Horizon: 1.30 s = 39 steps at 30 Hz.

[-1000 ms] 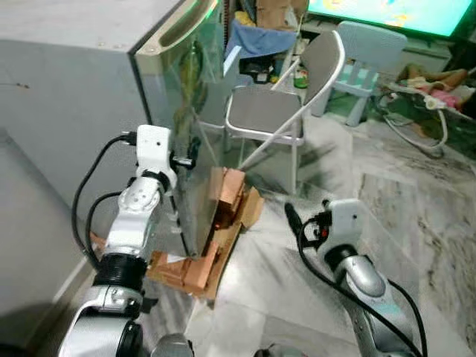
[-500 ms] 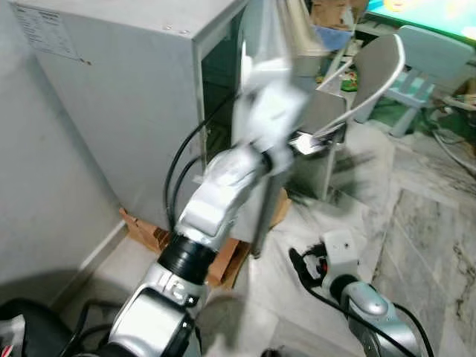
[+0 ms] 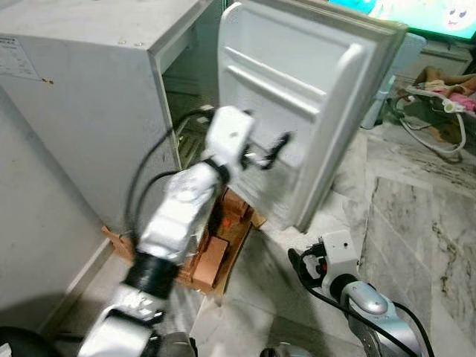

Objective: Restocking fridge

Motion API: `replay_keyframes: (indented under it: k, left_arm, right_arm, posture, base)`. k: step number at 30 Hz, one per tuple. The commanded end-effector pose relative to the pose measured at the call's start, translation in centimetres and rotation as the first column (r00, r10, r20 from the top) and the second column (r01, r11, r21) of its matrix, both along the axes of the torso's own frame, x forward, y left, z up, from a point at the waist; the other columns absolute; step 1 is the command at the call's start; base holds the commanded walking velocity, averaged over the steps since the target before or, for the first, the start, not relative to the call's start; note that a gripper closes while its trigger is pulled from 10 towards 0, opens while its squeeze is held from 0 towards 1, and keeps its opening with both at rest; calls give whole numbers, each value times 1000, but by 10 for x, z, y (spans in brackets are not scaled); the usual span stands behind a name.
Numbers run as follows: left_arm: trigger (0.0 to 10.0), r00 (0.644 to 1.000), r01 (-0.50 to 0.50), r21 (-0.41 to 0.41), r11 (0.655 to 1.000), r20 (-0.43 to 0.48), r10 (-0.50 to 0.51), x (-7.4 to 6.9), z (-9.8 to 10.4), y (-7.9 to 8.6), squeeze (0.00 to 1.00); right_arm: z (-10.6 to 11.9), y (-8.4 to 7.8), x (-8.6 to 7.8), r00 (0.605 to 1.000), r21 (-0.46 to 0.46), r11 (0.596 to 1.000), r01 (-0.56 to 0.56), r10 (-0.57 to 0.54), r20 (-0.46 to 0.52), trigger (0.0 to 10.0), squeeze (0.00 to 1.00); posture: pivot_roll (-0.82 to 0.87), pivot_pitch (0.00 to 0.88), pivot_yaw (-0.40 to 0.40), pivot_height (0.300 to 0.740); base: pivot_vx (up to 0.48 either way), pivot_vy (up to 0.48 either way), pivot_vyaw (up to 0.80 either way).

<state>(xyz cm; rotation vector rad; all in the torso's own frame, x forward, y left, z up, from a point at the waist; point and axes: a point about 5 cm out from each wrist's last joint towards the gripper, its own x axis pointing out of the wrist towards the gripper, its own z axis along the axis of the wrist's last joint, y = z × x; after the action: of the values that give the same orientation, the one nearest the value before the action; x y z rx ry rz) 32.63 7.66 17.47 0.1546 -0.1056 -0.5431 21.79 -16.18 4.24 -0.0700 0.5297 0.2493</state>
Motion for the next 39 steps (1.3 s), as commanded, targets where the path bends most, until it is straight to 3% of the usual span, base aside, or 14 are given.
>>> replay_keyframes:
  k: [1, 4, 6, 8, 9, 10, 11, 14, 18, 24, 29, 39]
  left_arm:
    - [10000, 999, -33, -18, 999, 8, 33, -3, 4, 9, 0]
    - [10000, 995, -104, 14, 994, -9, 104, -11, -6, 29, 0]
    - [10000, 985, -160, 57, 986, -52, 162, -23, -25, 45, 0]
    - [10000, 978, -189, 79, 979, -77, 195, -29, -33, 52, 0]
    - [10000, 966, -218, 78, 973, -123, 227, -39, -44, 61, 0]
    - [10000, 966, -218, 78, 973, -123, 227, -39, -44, 61, 0]
    - [10000, 953, -247, 87, 965, -157, 258, -50, -53, 69, 0]
    - [10000, 936, -293, 107, 950, -173, 308, -59, -63, 77, 0]
    - [10000, 904, -370, 137, 919, -176, 390, -60, -73, 91, 0]
    - [10000, 902, -376, 131, 917, -178, 395, -59, -72, 84, 0]
    - [10000, 924, -342, 116, 933, -140, 356, -52, -65, 68, 0]
    - [10000, 927, -332, 122, 935, -140, 348, -56, -68, 64, 0]
  right_arm:
    - [3, -1, 3, 1000, -22, 1000, -4, 4, 21, 10000, 0]
    - [5, 0, 6, 999, -26, 1000, -5, 6, 35, 10000, 0]
    - [9, 2, 11, 998, -15, 1000, -2, 3, 59, 10000, 0]
    - [10, 2, 13, 997, -23, 1000, -3, 5, 72, 10000, 0]
    - [20, 3, 17, 990, -31, 1000, 4, 0, 140, 10000, 0]
    - [20, 3, 17, 990, -31, 1000, 4, 0, 140, 10000, 0]
    - [26, 3, 18, 984, -35, 999, 7, 0, 180, 10000, 0]
    - [26, 5, 17, 980, -29, 999, 20, -14, 198, 10000, 0]
    - [22, 8, 16, 978, -22, 1000, 16, -11, 210, 10000, 0]
    - [27, 12, 28, 969, 3, 1000, 2, -3, 247, 10000, 0]
    - [33, 17, 40, 956, 20, 1000, -5, -1, 292, 10000, 0]
    - [36, 18, 47, 945, 47, 999, 12, -27, 327, 10000, 0]
  posture:
    - [131, 46, -10, 740]
    - [125, 55, -20, 740]
    - [114, 62, -23, 740]
    - [112, 63, -22, 740]
    - [98, 68, -21, 740]
    - [98, 68, -21, 740]
    - [87, 61, -21, 740]
    - [87, 43, -20, 740]
    - [85, 21, -17, 740]
    - [75, 0, -20, 740]
    - [86, 0, -32, 740]
    - [91, 0, -34, 740]
  base:
    - [259, -401, 0]
    - [311, -359, 0]
    - [356, -317, 0]
    - [360, -311, 0]
    - [360, -315, 0]
    - [360, -315, 0]
    - [360, -311, 0]
    - [369, -301, 0]
    - [403, -255, 0]
    - [445, 0, 0]
    - [461, 0, 0]
    - [461, 0, 0]
